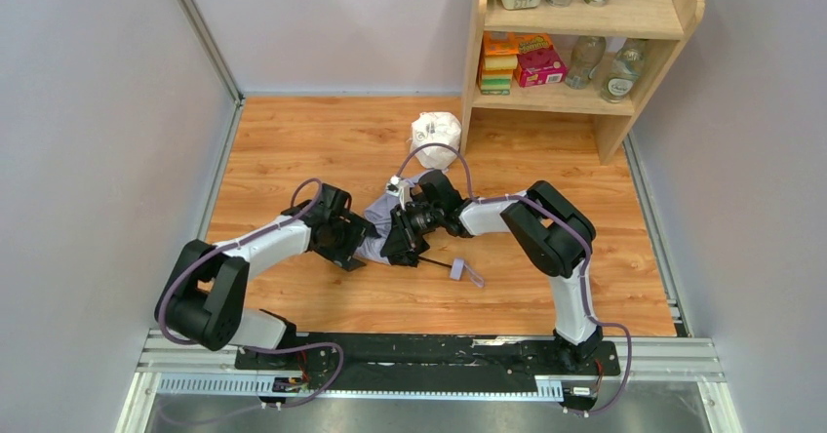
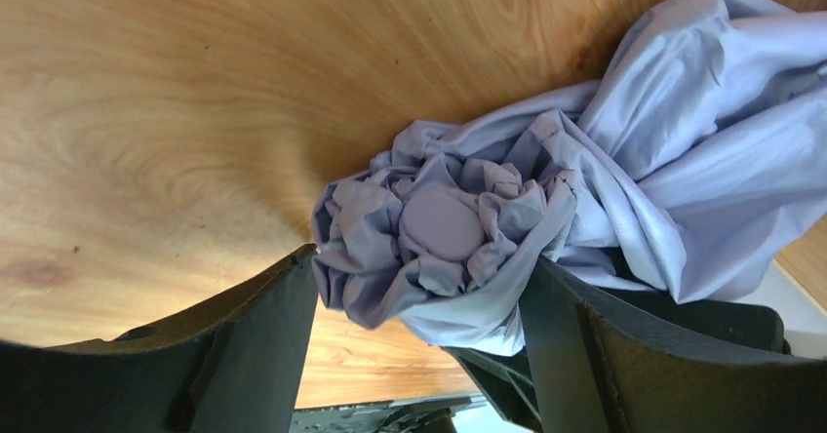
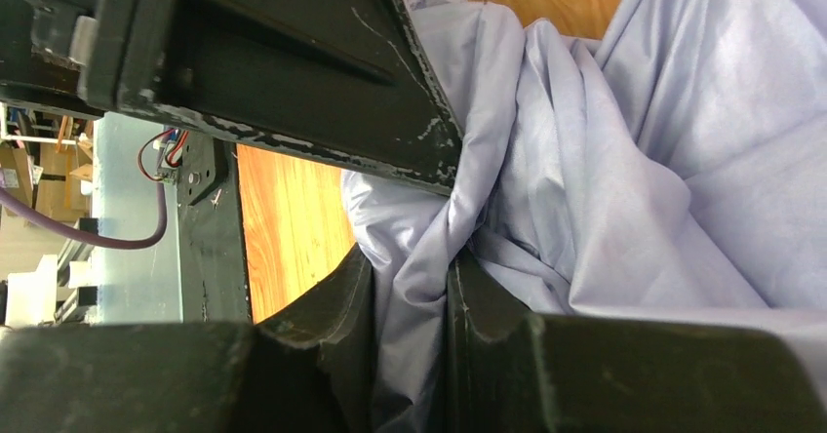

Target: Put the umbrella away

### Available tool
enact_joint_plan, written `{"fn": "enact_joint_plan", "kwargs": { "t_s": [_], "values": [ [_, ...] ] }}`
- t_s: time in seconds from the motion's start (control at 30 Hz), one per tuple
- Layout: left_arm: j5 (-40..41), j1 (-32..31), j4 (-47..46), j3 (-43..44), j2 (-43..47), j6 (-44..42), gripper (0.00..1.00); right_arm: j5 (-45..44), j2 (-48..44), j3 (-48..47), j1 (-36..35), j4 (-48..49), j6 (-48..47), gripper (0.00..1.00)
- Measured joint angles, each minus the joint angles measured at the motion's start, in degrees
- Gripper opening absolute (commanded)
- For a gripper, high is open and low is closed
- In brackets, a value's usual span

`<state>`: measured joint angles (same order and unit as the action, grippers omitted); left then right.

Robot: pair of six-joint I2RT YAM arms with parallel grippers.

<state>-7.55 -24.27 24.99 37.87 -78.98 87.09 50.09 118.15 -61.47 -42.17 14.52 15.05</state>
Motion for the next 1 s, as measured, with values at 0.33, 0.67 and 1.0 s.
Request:
{"fn": "enact_joint_plan", "kwargs": {
  "t_s": [0.33, 0.67, 1.0],
  "values": [
    [-1.90, 0.28, -11.74, -5.25, -0.94, 2.36, 0.07, -2.64, -1.38, 0.39, -0.57, -1.42, 1.64, 0.00],
    [-6.34, 0.37, -14.82, -5.31, -3.30, -1.07, 0.00, -10.93, -5.84, -0.59, -1.81, -12.22, 1.22, 0.55],
    [-8.92, -0.11, -16.28, -5.20, -4.39, -3.82, 0.00, -37.11, -27.39, 2.75, -10.80, -30.08, -7.21, 1.00]
  ]
}}
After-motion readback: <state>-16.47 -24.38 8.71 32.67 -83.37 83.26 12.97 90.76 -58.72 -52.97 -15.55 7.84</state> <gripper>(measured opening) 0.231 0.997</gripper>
